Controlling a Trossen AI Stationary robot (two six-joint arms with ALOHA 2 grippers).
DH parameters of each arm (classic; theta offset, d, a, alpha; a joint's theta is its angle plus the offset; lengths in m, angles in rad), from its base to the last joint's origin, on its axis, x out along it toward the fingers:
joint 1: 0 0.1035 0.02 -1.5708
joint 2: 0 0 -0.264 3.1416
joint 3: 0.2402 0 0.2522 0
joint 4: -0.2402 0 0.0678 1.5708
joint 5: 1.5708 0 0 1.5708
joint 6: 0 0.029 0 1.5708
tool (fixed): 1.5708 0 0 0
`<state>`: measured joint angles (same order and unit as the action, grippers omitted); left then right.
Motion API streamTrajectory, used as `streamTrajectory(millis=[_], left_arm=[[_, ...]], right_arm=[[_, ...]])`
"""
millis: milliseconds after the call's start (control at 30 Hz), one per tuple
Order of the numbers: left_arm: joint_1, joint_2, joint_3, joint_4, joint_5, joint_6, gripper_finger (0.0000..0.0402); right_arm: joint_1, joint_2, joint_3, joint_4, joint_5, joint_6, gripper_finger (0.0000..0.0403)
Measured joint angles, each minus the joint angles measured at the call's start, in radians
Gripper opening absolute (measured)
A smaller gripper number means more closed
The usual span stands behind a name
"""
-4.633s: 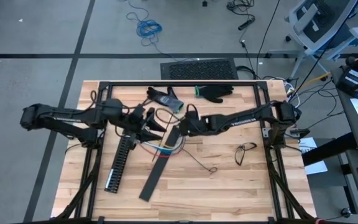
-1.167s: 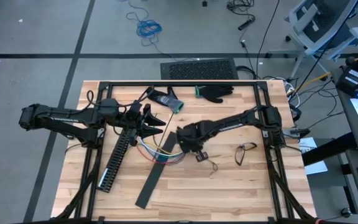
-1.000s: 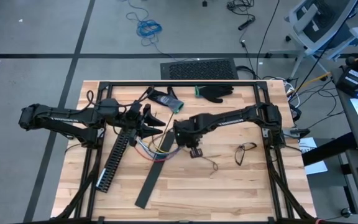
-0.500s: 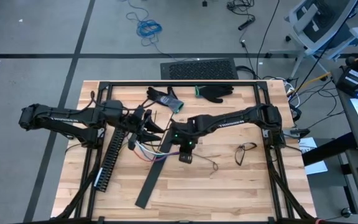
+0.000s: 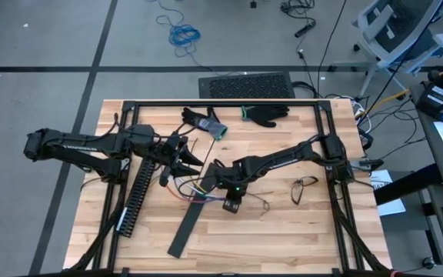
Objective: Ziptie cables
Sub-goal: Put the cable wire on the table, then adjust the black zip tie
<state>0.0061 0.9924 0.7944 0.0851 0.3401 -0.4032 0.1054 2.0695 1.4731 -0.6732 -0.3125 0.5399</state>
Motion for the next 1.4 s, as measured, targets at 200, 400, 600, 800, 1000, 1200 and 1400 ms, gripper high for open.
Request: streamTrajectory(millis=[200, 400, 600, 800, 1000, 1200, 1400], left_arm=[[0.0, 0.0, 0.0, 0.004, 0.0, 0.0, 0.0173], [0.0, 0.0, 0.0, 0.001, 0.0, -0.001, 0.0173], [0.0, 0.0, 0.0, -0.008, 0.0, 0.0, 0.0173], [0.0, 0.0, 0.0, -0.024, 0.0, 0.0, 0.0173], [0.0, 0.0, 0.0, -0.024, 0.0, -0.001, 0.0173], [0.0, 0.0, 0.0, -0.025, 0.0, 0.0, 0.0173], [0.0, 0.005, 0.0, -0.025, 0.0, 0.044, 0.0173]], right_arm=[[0.01, 0.006, 0.0, 0.014, 0.002, 0.022, 0.0082], [0.014, 0.006, 0.0, 0.005, 0.052, -0.055, 0.0141], [0.014, 0.005, 0.009, -0.004, 0.051, -0.097, 0.0181], [0.002, 0.004, 0.075, -0.118, 0.147, -0.232, 0.0185], [-0.03, -0.004, 0.126, -0.379, 0.342, -0.332, 0.0181], [-0.003, -0.063, 0.027, -0.443, 0.342, -0.279, 0.0181], [0.072, -0.259, -0.236, -0.317, 0.359, -0.028, 0.018]])
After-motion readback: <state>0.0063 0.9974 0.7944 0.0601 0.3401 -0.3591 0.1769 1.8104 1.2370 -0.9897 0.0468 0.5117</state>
